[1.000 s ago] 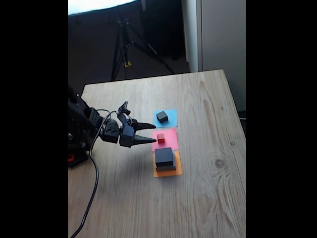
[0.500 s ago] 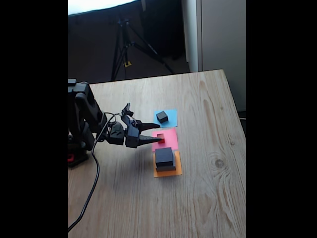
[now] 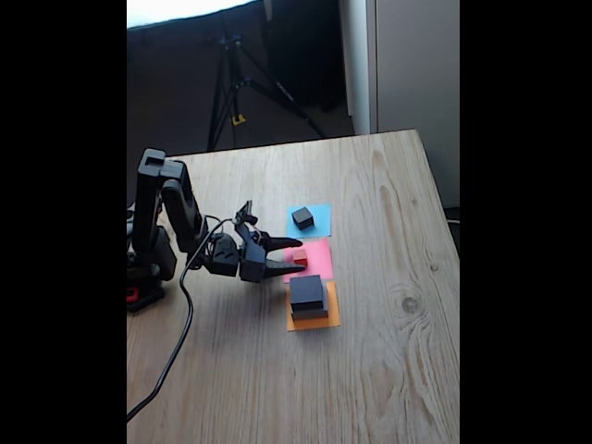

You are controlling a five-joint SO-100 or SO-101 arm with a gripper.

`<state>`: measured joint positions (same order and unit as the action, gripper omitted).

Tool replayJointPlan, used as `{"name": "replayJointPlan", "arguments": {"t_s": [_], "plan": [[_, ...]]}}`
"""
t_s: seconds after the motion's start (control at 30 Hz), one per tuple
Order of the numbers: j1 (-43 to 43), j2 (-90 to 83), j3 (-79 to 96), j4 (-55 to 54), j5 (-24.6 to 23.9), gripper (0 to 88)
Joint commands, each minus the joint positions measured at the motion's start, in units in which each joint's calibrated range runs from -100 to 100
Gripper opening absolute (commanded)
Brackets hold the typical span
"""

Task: Tower of hanoi

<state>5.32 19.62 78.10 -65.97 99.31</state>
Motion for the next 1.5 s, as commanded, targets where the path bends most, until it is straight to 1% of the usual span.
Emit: {"name": "replayJointPlan", "arguments": {"t_s": [0.0, 0.33, 0.9, 1.1, 1.47], "plan": [[-1.1, 0.0, -0.2, -1.4, 0.7, 25.9], [-2.4, 0.7, 0.4, -1.9, 0.7, 22.0], [-3.4, 0.1, -0.1, -1.3, 0.7, 11.7], [-3.6, -0.5, -0.1, -0.4, 0.7, 10.7], [-4.1, -3.5, 0.2, 3.0, 0.7, 4.7]]}}
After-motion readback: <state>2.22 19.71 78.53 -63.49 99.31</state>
